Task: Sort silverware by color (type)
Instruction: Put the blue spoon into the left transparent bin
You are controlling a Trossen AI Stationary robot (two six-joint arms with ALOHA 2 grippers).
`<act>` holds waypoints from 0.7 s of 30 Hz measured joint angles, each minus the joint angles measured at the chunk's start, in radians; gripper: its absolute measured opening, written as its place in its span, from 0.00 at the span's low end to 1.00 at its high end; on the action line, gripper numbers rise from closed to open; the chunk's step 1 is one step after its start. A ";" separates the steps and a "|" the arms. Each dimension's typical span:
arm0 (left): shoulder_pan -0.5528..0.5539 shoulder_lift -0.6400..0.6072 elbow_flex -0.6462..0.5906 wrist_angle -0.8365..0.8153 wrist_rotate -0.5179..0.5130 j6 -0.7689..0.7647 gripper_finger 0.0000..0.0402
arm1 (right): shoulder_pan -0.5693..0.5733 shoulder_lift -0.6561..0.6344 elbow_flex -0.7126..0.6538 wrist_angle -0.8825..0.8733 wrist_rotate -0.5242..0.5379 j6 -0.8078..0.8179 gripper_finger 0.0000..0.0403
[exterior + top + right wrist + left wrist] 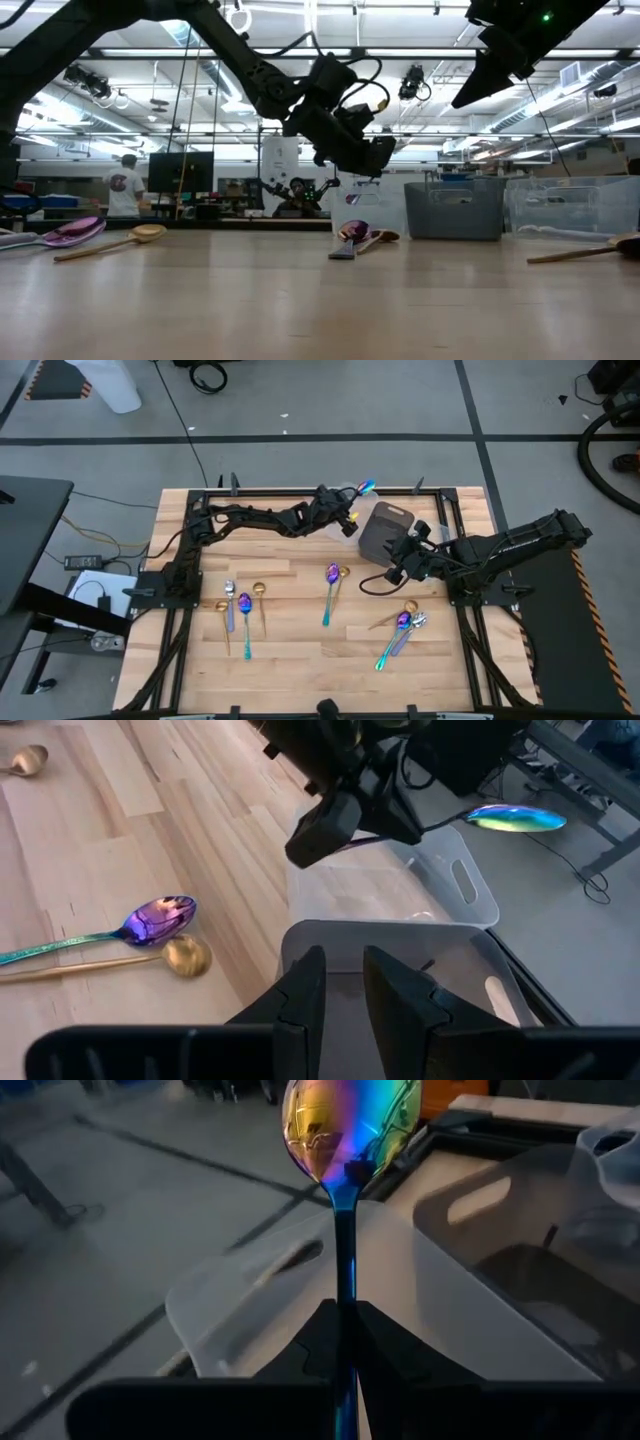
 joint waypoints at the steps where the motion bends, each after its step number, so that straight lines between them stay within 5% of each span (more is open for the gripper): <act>1: 0.001 0.000 0.000 -0.003 0.002 -0.010 0.07 | 0.000 0.000 0.000 0.001 0.000 0.000 0.20; 13: -0.001 -0.015 0.003 -0.032 0.022 -0.033 0.07 | 0.000 0.000 0.000 0.000 0.000 -0.002 0.20; 21: 0.014 -0.019 0.207 -0.428 0.077 -0.082 0.07 | 0.000 0.000 0.000 0.002 0.000 -0.002 0.20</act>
